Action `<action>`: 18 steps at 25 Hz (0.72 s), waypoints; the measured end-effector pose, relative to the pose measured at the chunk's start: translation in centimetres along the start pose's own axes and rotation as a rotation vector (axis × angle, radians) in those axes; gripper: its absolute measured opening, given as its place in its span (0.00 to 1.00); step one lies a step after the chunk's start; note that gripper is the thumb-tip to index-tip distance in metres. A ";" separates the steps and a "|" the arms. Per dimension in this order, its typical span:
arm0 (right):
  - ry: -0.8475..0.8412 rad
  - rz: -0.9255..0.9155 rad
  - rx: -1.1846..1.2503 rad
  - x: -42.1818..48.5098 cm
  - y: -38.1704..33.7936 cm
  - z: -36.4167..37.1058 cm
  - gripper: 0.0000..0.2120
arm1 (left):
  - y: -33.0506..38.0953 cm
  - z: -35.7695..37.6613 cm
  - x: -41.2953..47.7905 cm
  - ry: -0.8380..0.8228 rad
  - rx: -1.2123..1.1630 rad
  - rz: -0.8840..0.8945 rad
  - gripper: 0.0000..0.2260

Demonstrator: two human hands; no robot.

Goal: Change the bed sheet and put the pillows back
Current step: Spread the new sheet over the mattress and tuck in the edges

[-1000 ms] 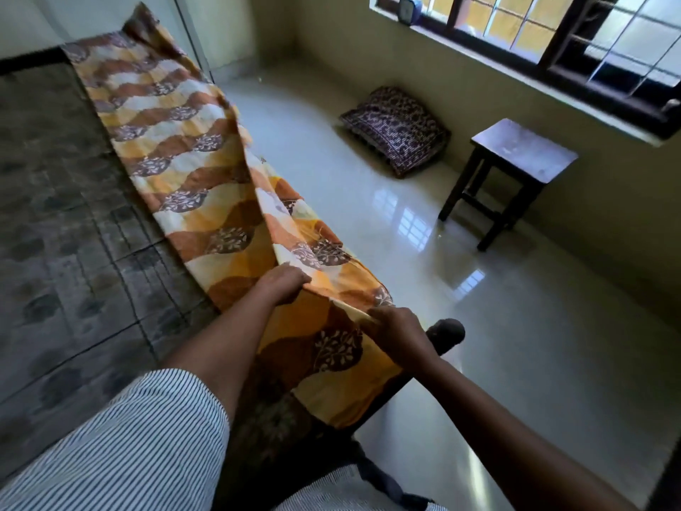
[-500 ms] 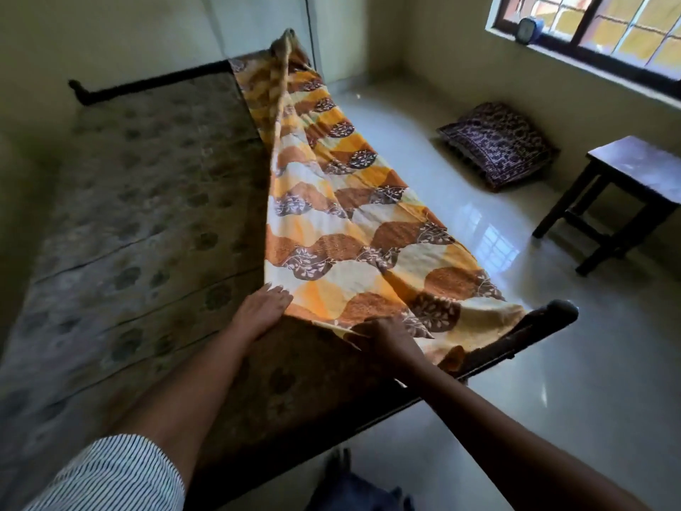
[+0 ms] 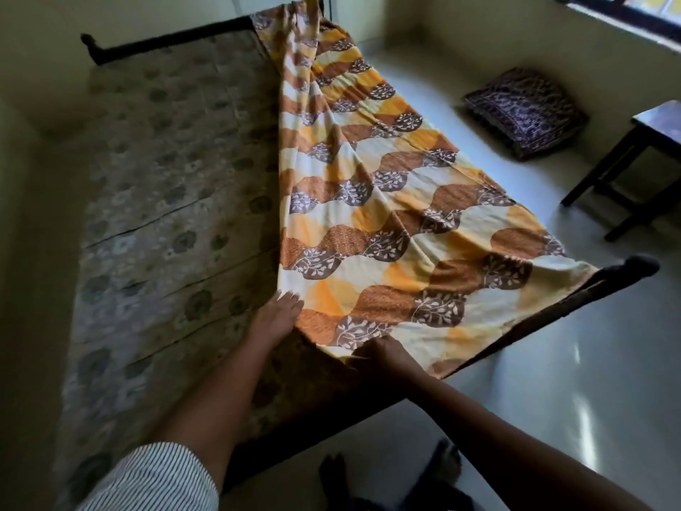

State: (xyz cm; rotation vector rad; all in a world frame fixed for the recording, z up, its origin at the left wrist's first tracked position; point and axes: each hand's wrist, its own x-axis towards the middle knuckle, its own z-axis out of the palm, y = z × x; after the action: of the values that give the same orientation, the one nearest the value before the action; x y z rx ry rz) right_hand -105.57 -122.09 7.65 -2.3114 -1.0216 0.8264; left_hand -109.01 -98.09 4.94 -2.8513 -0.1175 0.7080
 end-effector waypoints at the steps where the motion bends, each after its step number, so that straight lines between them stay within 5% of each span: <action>1: -0.008 0.038 0.010 0.2 -0.5 1.2 0.16 | -0.2 0.7 -0.2 0.003 -0.005 0.013 0.23; 7: -0.049 0.168 0.015 -0.3 -2.5 4.4 0.14 | -0.7 3.4 -0.1 0.030 -0.101 0.075 0.20; 13: 0.155 0.264 0.198 -2.8 0.6 -0.2 0.15 | 3.5 3.9 -0.9 0.164 -0.888 0.051 0.11; 18: 0.339 0.439 0.391 -5.7 8.8 -7.5 0.12 | 12.4 -1.6 1.5 0.131 -1.176 -0.051 0.13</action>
State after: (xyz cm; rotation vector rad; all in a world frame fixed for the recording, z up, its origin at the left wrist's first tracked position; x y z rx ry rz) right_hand -99.19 -133.22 9.31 -2.2445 -0.1850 0.6805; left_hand -106.59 -110.31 2.94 -3.9402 -0.8266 0.5205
